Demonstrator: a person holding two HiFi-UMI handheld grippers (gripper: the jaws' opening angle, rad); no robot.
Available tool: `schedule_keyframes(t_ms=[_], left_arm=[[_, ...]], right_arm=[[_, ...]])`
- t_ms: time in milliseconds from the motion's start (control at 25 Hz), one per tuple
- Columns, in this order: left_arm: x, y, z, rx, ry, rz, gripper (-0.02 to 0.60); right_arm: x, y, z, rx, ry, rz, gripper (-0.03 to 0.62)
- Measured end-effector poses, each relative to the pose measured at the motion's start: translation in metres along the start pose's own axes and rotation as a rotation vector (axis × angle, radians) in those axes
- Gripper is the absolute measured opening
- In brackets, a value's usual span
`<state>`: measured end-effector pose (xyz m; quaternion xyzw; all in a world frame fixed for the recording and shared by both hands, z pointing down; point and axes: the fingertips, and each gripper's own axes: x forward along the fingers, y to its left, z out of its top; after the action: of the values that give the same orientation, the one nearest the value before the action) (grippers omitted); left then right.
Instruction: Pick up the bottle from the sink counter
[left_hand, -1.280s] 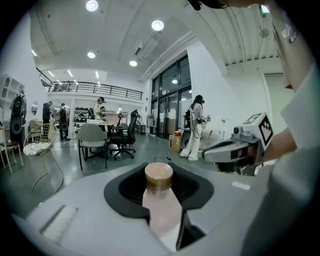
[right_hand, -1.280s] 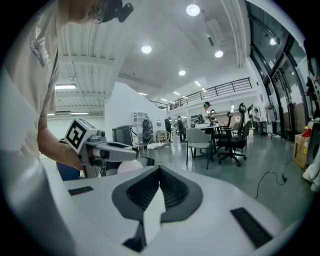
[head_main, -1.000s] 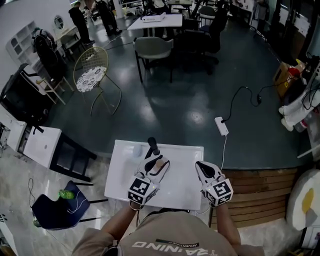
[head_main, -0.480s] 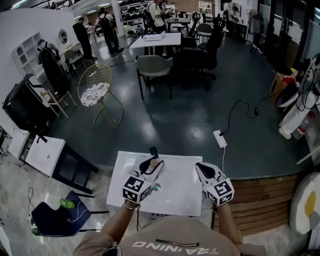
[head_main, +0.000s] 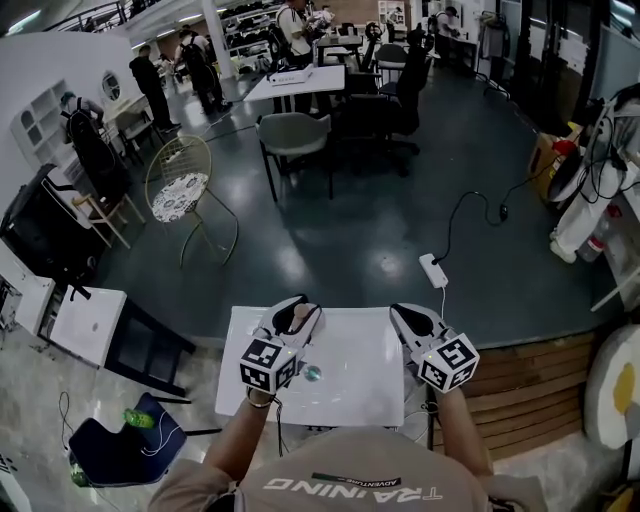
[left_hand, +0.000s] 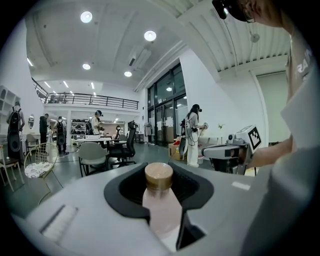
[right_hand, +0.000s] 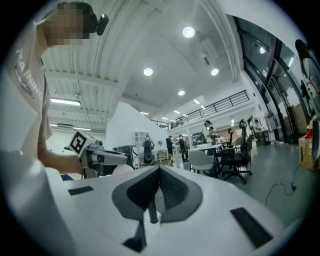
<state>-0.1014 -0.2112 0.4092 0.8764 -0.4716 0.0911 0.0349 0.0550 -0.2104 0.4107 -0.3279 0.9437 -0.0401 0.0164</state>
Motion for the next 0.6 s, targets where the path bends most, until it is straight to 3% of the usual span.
schedule_keyframes(t_ms=[600], left_arm=[[0.011, 0.013, -0.008, -0.018, 0.01, -0.001, 0.132]], right_arm=[[0.008, -0.003, -0.006, -0.023, 0.024, -0.007, 0.009]])
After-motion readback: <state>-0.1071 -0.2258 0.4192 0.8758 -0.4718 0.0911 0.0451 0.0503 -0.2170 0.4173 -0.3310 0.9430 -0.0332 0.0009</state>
